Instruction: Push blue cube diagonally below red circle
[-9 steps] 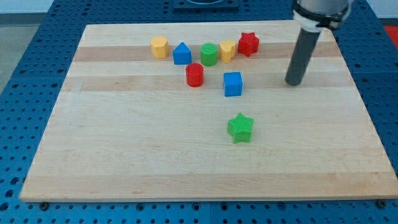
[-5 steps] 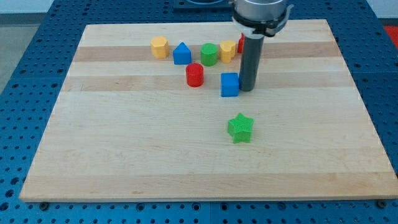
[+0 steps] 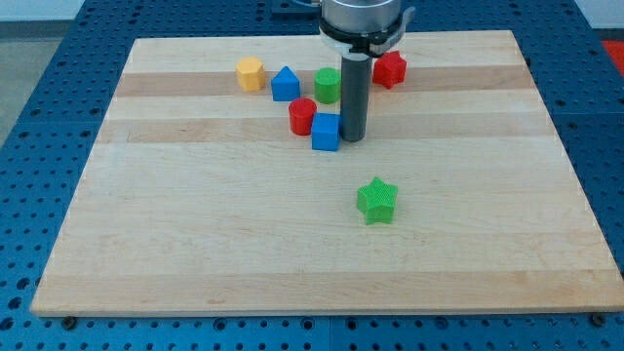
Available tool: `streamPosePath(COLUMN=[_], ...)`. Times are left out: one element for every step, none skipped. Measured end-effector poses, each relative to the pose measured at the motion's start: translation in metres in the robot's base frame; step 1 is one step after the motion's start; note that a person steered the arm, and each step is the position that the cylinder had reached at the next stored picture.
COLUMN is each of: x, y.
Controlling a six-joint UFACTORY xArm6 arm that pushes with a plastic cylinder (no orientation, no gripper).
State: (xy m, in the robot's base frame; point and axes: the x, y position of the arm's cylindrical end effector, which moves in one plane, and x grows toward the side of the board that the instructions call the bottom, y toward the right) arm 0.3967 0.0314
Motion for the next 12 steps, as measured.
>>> streamPosePath(x=[-0.005, -0.005, 0.009, 0.039, 0.05, 0.05, 0.05, 0.028, 0.021, 0.016, 0.015, 0.007], y=[-0.018, -0.047, -0.07, -0.074, -0.091, -0.112, -0.121, -0.119, -0.117, -0.122, -0.127, -0.137])
